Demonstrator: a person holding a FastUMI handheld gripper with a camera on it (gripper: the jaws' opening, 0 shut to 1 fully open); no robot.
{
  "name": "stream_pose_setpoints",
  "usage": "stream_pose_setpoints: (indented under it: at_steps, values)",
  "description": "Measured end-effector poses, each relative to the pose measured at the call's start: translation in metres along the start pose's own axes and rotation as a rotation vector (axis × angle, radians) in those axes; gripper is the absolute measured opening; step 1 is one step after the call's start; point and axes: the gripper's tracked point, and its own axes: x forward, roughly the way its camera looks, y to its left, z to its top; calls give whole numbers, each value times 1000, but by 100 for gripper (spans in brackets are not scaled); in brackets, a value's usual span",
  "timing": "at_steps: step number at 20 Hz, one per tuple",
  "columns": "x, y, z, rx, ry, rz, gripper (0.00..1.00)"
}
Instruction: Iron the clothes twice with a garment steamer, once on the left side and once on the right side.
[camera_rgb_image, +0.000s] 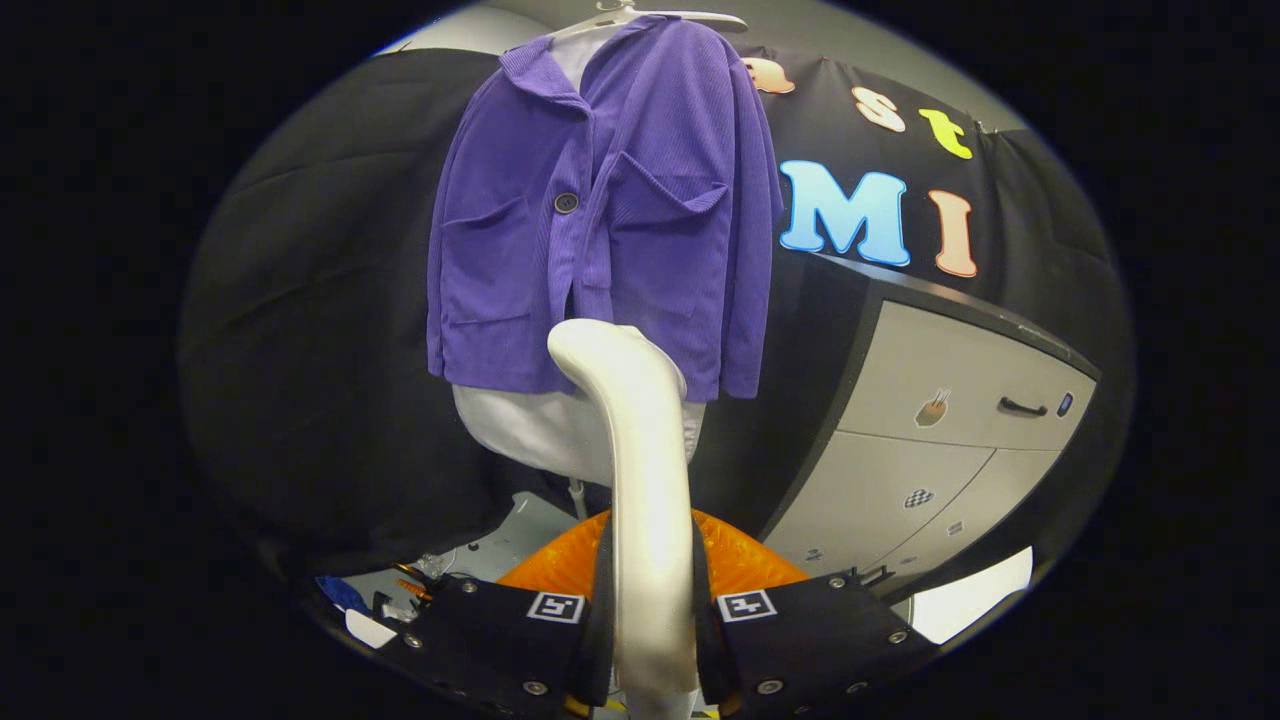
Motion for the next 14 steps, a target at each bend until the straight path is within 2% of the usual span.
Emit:
stream_pose_setpoints:
  at_steps: [4,8,14]
  values:
    - [-23,-3,14,35,-54,0,34]
    - [-63,-19,81,90,-223,-12,34]
    - [-111,-26,170,77,-385,23,34]
